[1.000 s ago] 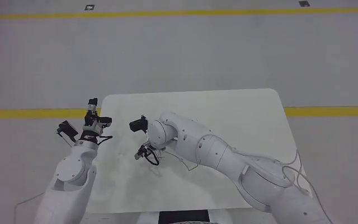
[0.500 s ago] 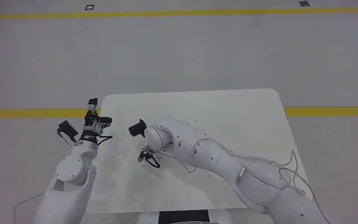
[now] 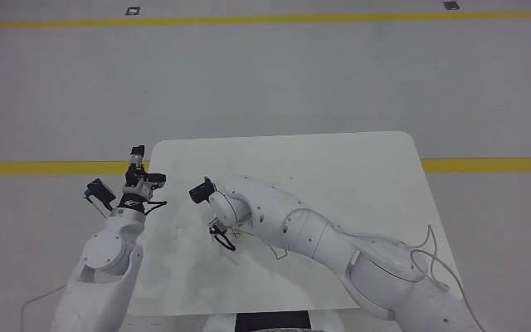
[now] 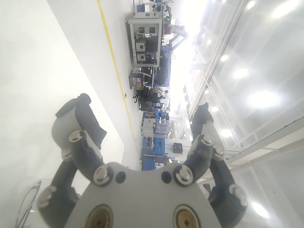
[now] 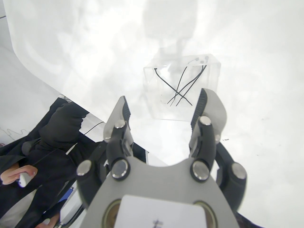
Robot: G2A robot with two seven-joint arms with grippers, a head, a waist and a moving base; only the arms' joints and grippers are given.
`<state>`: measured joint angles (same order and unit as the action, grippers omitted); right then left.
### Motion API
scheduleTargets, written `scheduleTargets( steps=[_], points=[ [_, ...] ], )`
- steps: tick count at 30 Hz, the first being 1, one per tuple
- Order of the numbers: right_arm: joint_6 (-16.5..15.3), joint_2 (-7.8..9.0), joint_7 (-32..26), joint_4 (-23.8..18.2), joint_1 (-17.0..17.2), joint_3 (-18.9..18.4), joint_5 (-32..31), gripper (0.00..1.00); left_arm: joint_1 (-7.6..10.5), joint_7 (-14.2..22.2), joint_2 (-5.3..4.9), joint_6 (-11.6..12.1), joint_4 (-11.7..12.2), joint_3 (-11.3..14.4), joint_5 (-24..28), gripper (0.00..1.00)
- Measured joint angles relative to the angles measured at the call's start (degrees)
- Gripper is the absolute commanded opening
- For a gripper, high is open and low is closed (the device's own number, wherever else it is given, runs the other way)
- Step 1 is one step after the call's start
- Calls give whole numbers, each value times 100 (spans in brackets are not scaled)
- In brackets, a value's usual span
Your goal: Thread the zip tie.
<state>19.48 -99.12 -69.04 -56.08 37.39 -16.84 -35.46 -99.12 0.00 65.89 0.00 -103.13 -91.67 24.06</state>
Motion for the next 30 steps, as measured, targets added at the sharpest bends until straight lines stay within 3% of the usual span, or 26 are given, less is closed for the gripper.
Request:
scheduleTargets(
  steps=[12, 30],
  points=[
    [0, -209, -39, 386, 173, -138, -348, 28, 0, 0, 0, 0, 0, 0, 0, 100],
    [0, -723, 428, 1384, 319, -184, -798, 21, 0, 0, 0, 0, 0, 0, 0, 100]
  ],
)
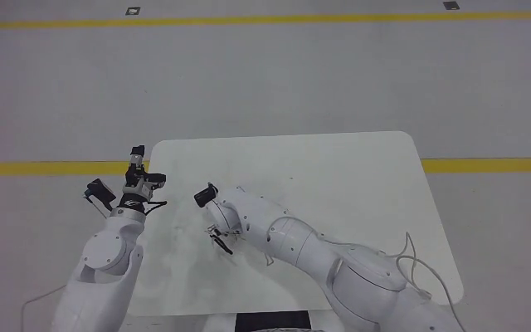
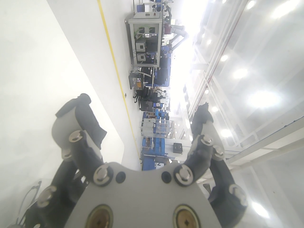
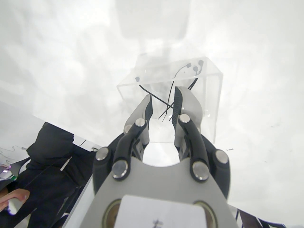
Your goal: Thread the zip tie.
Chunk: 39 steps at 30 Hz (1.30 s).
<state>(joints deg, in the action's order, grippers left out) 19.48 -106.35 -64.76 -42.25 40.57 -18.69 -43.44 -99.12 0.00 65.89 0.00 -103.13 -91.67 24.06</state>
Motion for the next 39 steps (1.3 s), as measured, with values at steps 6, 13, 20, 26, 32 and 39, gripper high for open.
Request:
scheduleTargets(
  steps=[6, 13, 20, 26, 32, 39],
  points=[
    [0, -171, 106, 315, 51, -106, -294, 23, 0, 0, 0, 0, 0, 0, 0, 100],
    [0, -358, 123, 605, 89, -295, -576, 16, 0, 0, 0, 0, 0, 0, 0, 100],
    [0, -492, 114, 804, 107, -445, -770, 1, 0, 0, 0, 0, 0, 0, 0, 100],
    [0, -525, 112, 822, 123, -541, -883, 0, 0, 0, 0, 0, 0, 0, 0, 100],
    [0, -511, 37, 658, 146, -685, -1039, 0, 0, 0, 0, 0, 0, 0, 0, 100],
    [0, -418, -370, 219, 213, -973, -1318, 0, 0, 0, 0, 0, 0, 0, 0, 100]
  ],
)
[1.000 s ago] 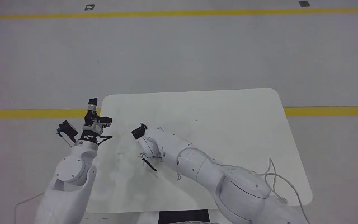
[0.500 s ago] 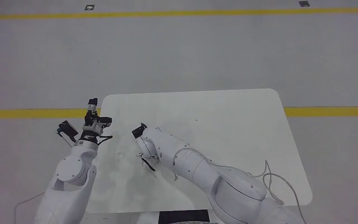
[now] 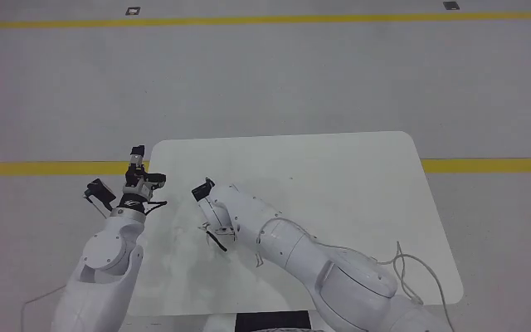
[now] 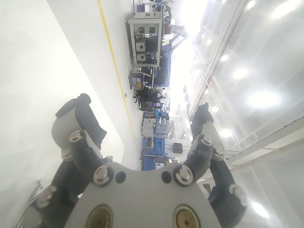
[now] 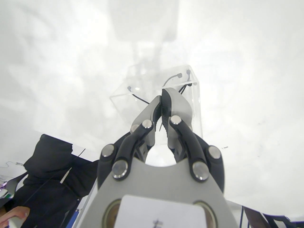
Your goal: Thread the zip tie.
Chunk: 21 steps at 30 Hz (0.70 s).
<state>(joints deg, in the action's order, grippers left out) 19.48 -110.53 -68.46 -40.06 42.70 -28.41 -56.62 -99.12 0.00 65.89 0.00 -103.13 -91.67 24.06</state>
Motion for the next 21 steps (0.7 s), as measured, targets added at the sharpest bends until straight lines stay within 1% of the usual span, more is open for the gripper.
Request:
scheduleTargets(
  steps=[3, 6, 9, 12, 13, 15, 16, 18, 19, 21],
  points=[
    [0, 114, -227, -335, 75, -160, -121, 0, 0, 0, 0, 0, 0, 0, 0, 100],
    [-45, 273, -438, -768, 210, -353, -233, 0, 0, 0, 0, 0, 0, 0, 0, 100],
    [-166, 468, -623, -1291, 412, -609, -361, 0, 0, 0, 0, 0, 0, 0, 0, 100],
    [-305, 689, -760, -1945, 711, -954, -481, 0, 0, 0, 0, 0, 0, 0, 0, 100],
    [-392, 785, -797, -2246, 868, -1128, -506, 0, 0, 0, 0, 0, 0, 0, 0, 100],
    [-557, 928, -845, -2710, 1131, -1412, -527, 0, 0, 0, 0, 0, 0, 0, 0, 100],
    [-681, 1021, -866, -3017, 1320, -1610, -528, 0, 0, 0, 0, 0, 0, 0, 0, 100],
    [-924, 1141, -863, -3444, 1608, -1903, -440, 0, 0, 0, 0, 0, 0, 0, 0, 100],
    [-1117, 1211, -826, -3686, 1787, -2089, -345, 0, 0, 0, 0, 0, 0, 0, 0, 100],
    [-1400, 1295, -735, -3959, 2019, -2324, -202, 0, 0, 0, 0, 0, 0, 0, 0, 100]
  ],
)
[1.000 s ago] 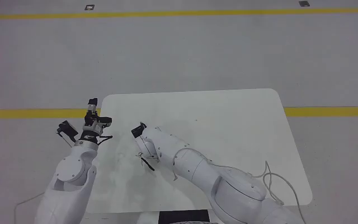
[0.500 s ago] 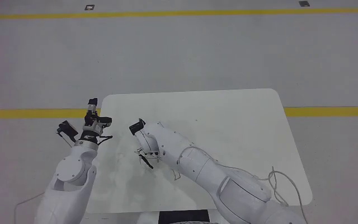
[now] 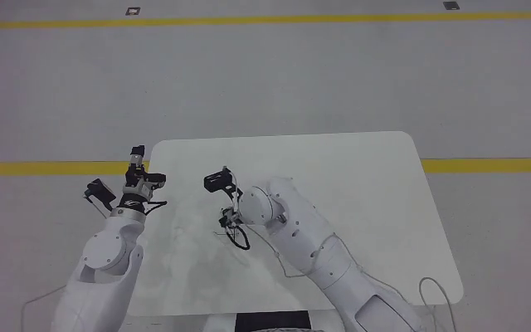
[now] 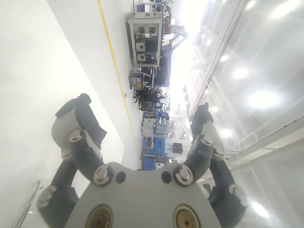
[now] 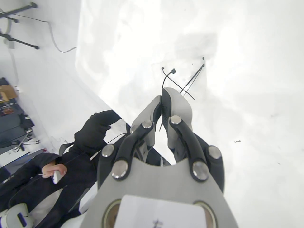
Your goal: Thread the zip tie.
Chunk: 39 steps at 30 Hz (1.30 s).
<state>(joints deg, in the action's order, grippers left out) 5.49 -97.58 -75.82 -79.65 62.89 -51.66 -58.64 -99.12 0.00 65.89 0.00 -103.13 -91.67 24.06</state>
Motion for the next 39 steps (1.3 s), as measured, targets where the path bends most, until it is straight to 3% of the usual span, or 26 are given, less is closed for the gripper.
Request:
scheduleTargets(
  steps=[4, 21, 32, 34, 39],
  points=[
    [-587, 103, 168, -227, 258, -345, 420, 0, 0, 0, 0, 0, 0, 0, 0, 100],
    [-530, 103, 231, -221, 291, -362, 449, 0, 0, 0, 0, 0, 0, 0, 0, 100],
    [-375, 109, 3060, -173, 1013, -911, 2102, 0, 0, 0, 0, 0, 0, 0, 0, 100],
    [-392, 108, 3313, -99, 1047, -929, 2316, 0, 0, 0, 0, 0, 0, 0, 0, 100],
    [-409, 110, 3328, -86, 1043, -930, 2343, 0, 0, 0, 0, 0, 0, 0, 0, 100]
  ],
)
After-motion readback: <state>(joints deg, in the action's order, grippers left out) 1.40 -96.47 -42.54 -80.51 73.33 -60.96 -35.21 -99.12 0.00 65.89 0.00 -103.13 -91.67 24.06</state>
